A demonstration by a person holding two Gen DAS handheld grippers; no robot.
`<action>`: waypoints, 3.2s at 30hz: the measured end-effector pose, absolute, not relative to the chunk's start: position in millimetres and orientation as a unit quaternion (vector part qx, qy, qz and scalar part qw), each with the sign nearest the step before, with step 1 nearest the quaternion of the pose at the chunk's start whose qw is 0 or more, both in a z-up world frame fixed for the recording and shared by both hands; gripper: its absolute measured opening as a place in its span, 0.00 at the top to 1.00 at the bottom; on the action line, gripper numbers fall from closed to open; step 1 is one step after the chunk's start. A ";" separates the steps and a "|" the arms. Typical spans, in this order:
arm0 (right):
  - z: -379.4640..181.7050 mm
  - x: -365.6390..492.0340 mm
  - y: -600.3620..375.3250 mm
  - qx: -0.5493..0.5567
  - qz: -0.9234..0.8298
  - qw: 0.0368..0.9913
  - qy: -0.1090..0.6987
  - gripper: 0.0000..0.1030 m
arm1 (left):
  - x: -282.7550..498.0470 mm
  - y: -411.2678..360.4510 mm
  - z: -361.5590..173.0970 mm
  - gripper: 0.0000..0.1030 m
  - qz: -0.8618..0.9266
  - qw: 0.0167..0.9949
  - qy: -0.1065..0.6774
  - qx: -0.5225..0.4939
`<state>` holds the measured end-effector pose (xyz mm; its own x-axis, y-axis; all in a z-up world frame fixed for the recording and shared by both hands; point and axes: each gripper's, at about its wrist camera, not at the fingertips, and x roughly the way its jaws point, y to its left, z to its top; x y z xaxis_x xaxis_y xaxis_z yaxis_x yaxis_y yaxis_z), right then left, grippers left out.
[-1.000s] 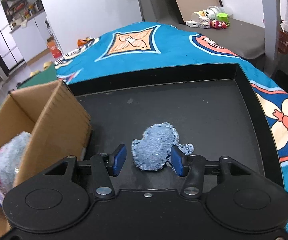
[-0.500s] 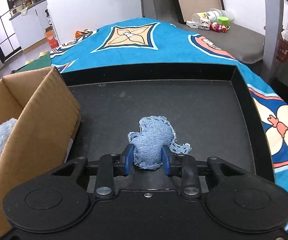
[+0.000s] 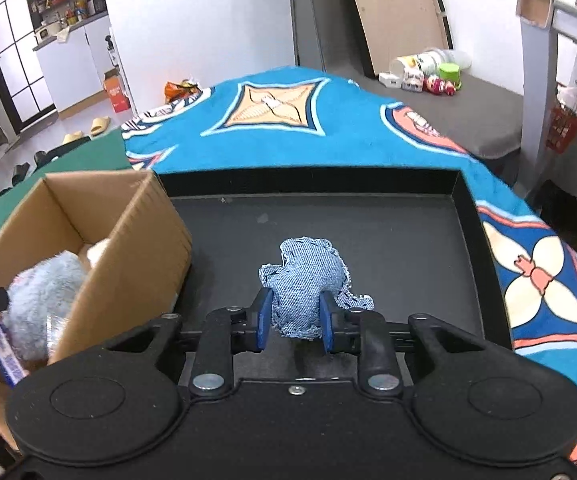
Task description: Organize soft objects
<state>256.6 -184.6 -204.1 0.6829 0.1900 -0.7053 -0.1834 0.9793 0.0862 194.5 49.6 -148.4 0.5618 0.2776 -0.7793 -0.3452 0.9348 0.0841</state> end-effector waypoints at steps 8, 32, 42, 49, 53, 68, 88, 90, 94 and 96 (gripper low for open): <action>-175.2 245.7 -180.1 0.004 0.112 0.926 0.359 0.77 | 190.7 54.3 -147.4 0.53 0.171 0.883 0.434 -0.049; -114.4 233.2 -116.0 -0.031 0.166 0.939 0.300 0.76 | 179.3 81.2 -144.9 0.56 0.141 0.888 0.424 -0.109; -112.8 233.6 -83.3 -0.052 0.180 0.935 0.302 0.76 | 178.5 94.0 -152.2 0.68 0.130 0.884 0.428 -0.134; -115.7 235.4 -64.9 -0.051 0.185 0.931 0.310 0.76 | 179.2 103.3 -160.8 0.86 0.114 0.877 0.440 -0.153; -118.5 235.9 -55.9 -0.055 0.188 0.929 0.315 0.75 | 177.5 104.7 -161.0 0.87 0.109 0.879 0.437 -0.158; -123.4 236.9 -93.2 -0.012 0.120 0.935 0.334 0.58 | 176.1 106.3 -156.1 0.87 0.109 0.881 0.432 -0.159; -112.9 190.8 -150.1 0.077 0.117 0.928 0.346 0.39 | 167.1 81.3 -126.3 0.66 0.108 0.879 0.451 -0.110; -107.6 186.9 -158.7 0.085 0.117 0.927 0.345 0.36 | 164.2 73.9 -118.0 0.62 0.108 0.883 0.446 -0.096; -99.2 176.6 -176.4 0.095 0.113 0.929 0.339 0.33 | 157.2 60.4 -100.0 0.55 0.097 0.889 0.441 -0.078; -95.1 172.3 -184.6 0.103 0.113 0.929 0.338 0.29 | 153.7 53.6 -92.8 0.53 0.089 0.891 0.440 -0.070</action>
<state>172.3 -184.6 -95.1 0.7464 0.2786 -0.6043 -0.1399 0.9535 0.2668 153.7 53.6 -92.8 0.5973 0.0973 -0.7961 -0.2199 0.9744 -0.0459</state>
